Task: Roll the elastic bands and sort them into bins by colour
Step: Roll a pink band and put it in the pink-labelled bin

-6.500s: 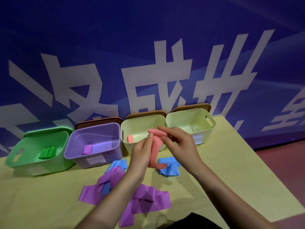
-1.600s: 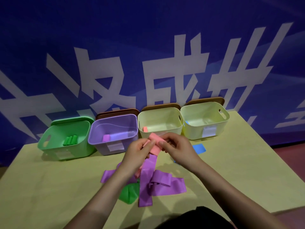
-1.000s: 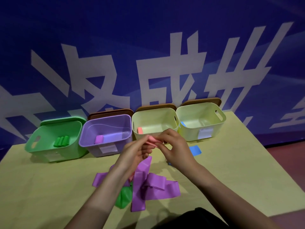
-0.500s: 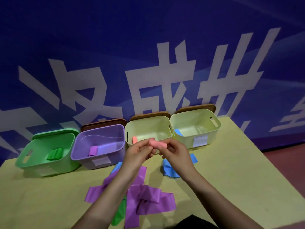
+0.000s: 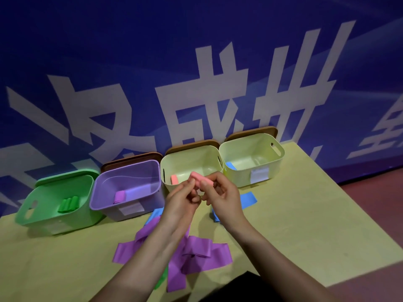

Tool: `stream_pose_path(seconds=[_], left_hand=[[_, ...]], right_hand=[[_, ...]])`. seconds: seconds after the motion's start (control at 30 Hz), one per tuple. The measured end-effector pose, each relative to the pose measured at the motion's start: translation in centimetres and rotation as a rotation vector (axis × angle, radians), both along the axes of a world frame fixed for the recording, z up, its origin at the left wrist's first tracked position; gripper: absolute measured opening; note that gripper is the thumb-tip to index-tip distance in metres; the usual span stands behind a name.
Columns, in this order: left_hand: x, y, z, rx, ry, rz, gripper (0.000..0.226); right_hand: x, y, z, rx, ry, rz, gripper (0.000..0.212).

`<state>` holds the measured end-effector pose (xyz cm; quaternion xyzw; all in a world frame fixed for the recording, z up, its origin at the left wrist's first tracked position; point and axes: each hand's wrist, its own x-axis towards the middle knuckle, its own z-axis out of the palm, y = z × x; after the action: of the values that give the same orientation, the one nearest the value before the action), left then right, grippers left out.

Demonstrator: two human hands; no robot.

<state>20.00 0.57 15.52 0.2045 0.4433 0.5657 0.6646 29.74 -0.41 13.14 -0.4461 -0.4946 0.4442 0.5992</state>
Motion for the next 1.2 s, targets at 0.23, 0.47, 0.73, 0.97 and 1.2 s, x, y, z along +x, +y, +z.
stream_pose_path(seconds=[0.23,0.47,0.73,0.97,1.2], left_hand=[[-1.8,-0.9,-0.4,-0.006,0.045,-0.049,0.014],[-4.5,-1.2,-0.5,0.128,0.490,-0.052,0.016],[-4.9,-0.2,-0.7,0.126,0.360,-0.115,0.019],[-5.8,2.7,-2.3,0.120,0.489,-0.094,0.015],[-6.6,6.9,-5.5,0.011,0.572,-0.101,0.015]], right_hand=[[0.2,-0.3,-0.5,-0.059,0.055,0.105,0.007],[-0.5,-0.1,-0.8,-0.121,-0.091,0.214,0.019],[-1.7,1.8,-1.2,-0.186,-0.037,0.192,0.010],[-1.9,4.2,-1.7,-0.254,-0.070,0.225,0.009],[-2.5,9.2,-3.8,-0.400,-0.207,0.296,0.011]])
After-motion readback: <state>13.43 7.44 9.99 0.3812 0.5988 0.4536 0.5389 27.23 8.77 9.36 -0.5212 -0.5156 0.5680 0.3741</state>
